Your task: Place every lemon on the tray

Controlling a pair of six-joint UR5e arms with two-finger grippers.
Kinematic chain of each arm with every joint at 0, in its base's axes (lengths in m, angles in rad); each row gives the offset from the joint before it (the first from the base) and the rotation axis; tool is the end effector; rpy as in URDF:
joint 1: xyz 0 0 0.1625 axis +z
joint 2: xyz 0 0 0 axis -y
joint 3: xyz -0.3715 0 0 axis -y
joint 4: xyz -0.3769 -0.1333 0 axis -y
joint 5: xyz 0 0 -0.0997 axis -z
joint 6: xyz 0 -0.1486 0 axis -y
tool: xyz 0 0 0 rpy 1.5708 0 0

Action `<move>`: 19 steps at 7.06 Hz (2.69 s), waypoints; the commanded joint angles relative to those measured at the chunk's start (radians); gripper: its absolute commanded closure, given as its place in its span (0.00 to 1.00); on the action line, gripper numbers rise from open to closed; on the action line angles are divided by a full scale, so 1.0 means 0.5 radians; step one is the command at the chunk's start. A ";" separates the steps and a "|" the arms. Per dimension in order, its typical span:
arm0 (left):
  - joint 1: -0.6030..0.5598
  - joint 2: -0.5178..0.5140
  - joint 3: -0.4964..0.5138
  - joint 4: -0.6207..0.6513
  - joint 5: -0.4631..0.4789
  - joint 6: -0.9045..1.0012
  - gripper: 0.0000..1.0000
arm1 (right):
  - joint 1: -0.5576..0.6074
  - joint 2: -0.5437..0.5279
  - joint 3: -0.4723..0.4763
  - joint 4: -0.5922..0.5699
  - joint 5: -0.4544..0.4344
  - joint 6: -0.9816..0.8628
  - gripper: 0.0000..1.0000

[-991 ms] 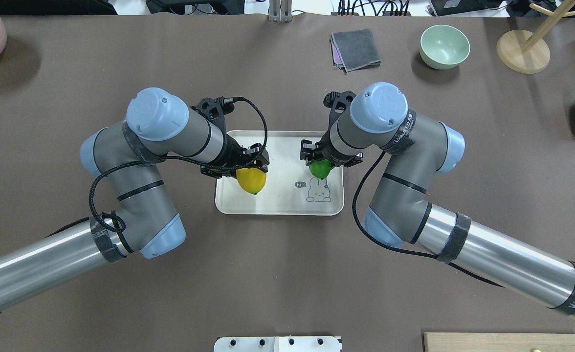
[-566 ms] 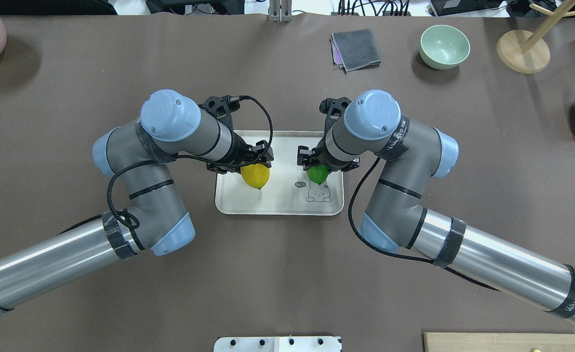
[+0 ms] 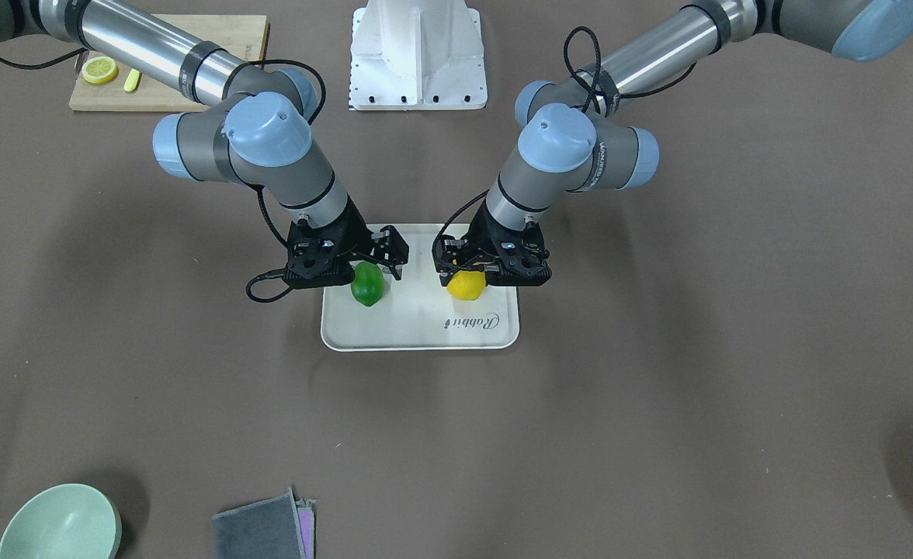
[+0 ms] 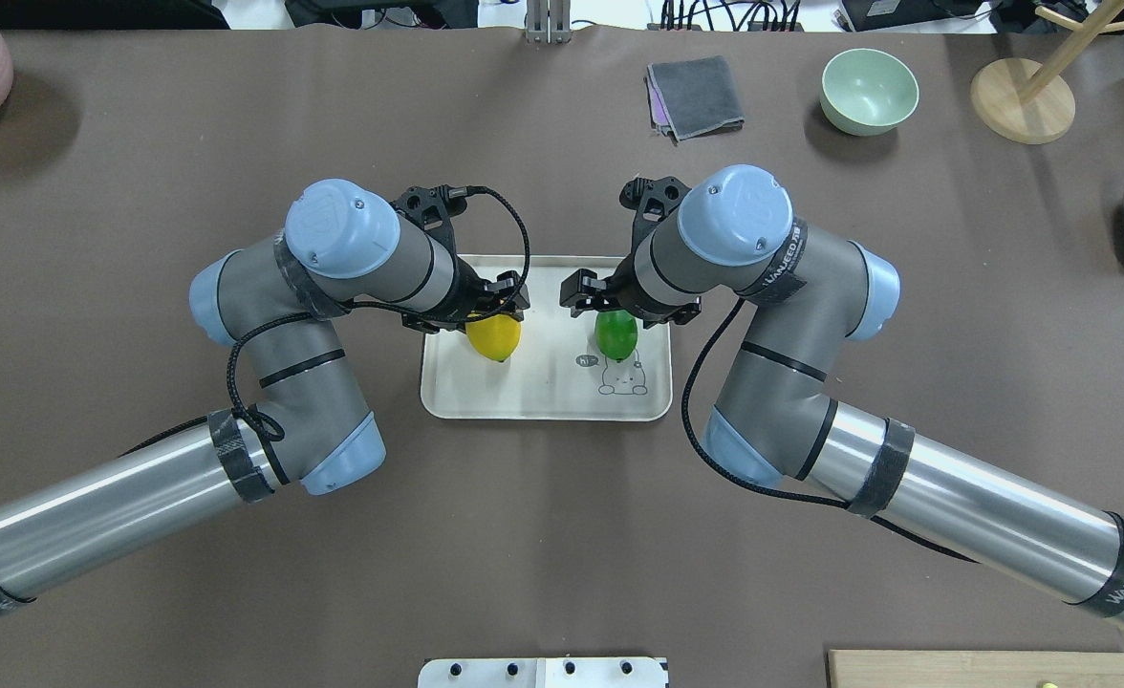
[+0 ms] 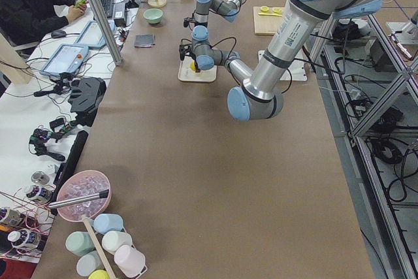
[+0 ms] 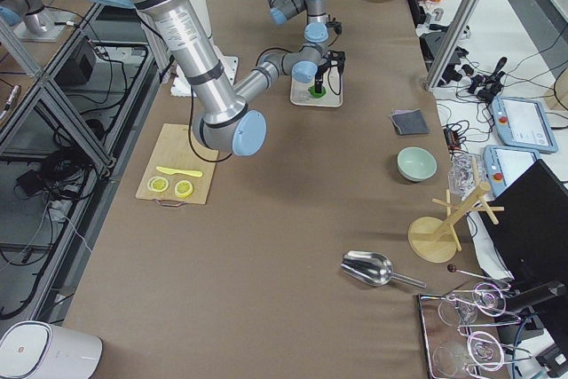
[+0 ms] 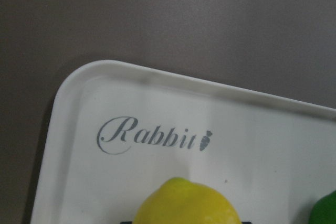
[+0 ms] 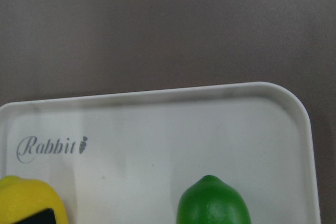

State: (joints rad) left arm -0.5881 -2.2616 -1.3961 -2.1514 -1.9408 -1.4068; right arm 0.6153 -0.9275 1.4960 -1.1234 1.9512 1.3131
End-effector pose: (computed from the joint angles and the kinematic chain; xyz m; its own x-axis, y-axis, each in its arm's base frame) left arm 0.5660 -0.4730 0.2374 0.4155 -0.0941 -0.9047 0.1842 0.9827 -0.0176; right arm -0.5349 -0.4738 0.2448 0.4869 0.0544 0.8717 -0.1594 0.9868 0.0275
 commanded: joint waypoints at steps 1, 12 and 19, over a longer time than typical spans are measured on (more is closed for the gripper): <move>-0.008 0.010 -0.076 0.008 -0.009 0.071 0.02 | 0.079 -0.013 0.142 -0.026 0.025 -0.012 0.00; -0.719 0.783 -0.402 -0.106 -0.012 0.884 0.02 | 1.192 -1.123 0.374 -0.020 0.829 -1.740 0.00; -1.749 1.056 -0.592 0.834 -0.627 2.568 0.02 | 1.794 -1.602 0.349 -0.554 0.608 -2.782 0.00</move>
State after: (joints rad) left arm -1.3805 -1.7359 -1.6762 -1.8771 -2.3111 -0.3027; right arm 1.4748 -1.6871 1.6746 -1.3691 2.2861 -0.0315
